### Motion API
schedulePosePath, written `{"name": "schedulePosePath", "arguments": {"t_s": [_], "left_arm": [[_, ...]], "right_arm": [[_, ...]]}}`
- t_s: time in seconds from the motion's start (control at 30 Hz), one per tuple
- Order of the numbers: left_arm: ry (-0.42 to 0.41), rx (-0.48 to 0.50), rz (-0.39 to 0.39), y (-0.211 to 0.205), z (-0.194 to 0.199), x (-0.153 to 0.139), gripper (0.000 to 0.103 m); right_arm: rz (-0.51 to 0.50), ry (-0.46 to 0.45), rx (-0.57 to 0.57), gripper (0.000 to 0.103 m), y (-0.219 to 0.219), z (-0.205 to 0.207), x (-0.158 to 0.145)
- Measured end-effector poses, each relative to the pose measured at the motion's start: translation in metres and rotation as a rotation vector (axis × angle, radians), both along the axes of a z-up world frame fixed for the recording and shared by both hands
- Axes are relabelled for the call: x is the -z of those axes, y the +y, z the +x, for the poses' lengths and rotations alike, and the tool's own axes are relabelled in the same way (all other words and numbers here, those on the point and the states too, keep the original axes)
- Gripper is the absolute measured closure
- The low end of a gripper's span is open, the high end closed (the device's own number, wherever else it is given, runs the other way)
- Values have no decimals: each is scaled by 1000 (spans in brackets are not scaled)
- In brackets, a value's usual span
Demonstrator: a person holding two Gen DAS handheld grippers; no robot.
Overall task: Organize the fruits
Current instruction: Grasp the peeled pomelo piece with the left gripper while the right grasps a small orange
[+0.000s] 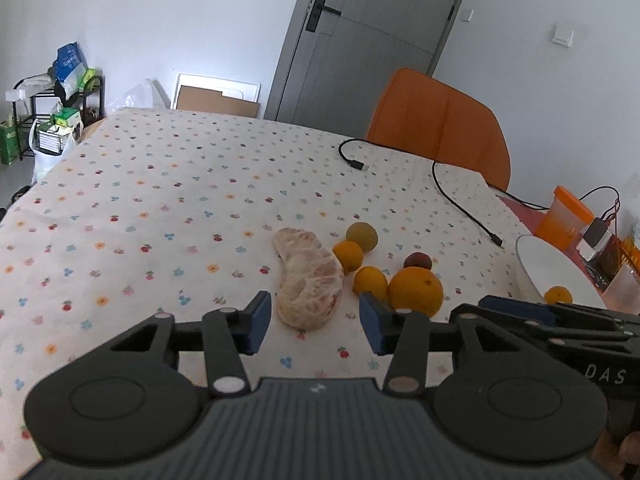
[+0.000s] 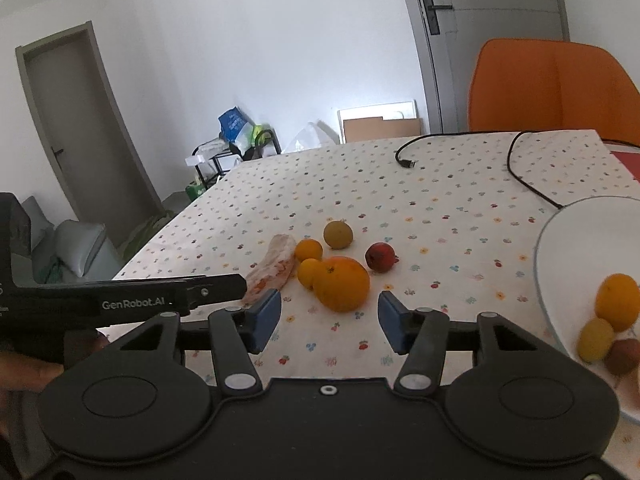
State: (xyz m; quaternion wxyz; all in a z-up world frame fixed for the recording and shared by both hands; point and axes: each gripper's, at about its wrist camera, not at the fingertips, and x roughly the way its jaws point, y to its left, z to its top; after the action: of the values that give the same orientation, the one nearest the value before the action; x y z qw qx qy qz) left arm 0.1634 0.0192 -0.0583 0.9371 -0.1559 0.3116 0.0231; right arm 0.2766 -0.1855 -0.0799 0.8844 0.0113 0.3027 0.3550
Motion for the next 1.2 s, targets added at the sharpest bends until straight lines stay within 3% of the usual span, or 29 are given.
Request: {"name": "schedulePosePath", "arguments": {"t_s": [0.17,0.33,0.53,1.2], "left_arm": [[24,10,-4,0,15,7,56],[27,13,41,-3,26,10,63],[25,7,28,5,24,9,67],[1,-43,-22,29,8,6,67]], "right_arm": [[-3,21,-20,59,9,12,4],[-17,33,-45,68,15,17,6],[12,72,-106,80,21,15,9],[-77,36,-49,72,65,34,21]]}}
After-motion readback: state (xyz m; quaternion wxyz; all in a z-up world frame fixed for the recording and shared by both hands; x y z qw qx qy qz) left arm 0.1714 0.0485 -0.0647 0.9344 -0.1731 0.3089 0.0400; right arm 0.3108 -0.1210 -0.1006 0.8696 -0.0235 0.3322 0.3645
